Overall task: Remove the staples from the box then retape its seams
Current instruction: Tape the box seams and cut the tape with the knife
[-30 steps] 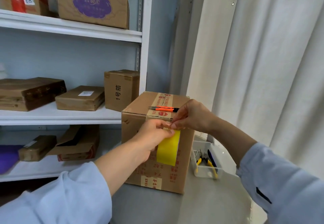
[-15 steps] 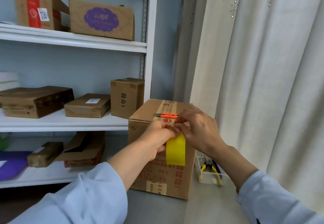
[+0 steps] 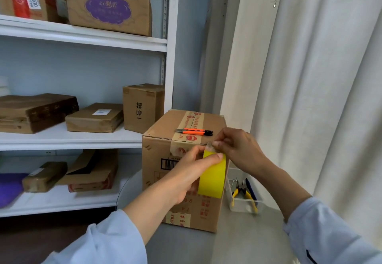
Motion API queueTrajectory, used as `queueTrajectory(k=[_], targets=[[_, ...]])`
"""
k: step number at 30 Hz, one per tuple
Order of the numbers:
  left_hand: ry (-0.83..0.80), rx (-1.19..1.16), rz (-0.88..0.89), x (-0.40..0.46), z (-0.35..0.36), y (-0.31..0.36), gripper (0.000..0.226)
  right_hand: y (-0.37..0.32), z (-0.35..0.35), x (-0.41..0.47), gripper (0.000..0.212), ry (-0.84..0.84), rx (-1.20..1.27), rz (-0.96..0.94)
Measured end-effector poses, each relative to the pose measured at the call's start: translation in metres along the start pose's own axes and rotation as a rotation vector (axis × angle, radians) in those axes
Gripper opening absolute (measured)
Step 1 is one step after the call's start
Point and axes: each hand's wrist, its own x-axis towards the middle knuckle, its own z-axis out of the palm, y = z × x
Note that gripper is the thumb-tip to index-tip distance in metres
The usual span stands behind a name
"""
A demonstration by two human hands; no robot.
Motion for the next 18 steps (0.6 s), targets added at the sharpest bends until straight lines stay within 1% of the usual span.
queueTrajectory(k=[6, 10, 14, 18], targets=[[0.015, 0.037, 0.017, 0.007, -0.001, -0.006, 0.023, 0.001, -0.001, 0.004, 0.007, -0.017, -0.051, -0.019], [0.002, 0.106, -0.036, 0.01, -0.003, -0.004, 0.022, 0.0, -0.004, 0.005, 0.008, -0.033, -0.037, -0.013], [-0.028, 0.126, -0.1, 0.013, -0.004, 0.006, 0.023, -0.002, -0.006, 0.005, 0.009, -0.048, -0.023, -0.009], [-0.048, 0.251, -0.194, 0.013, -0.003, 0.007, 0.026, -0.003, -0.008, 0.004, 0.009, -0.045, 0.013, 0.013]])
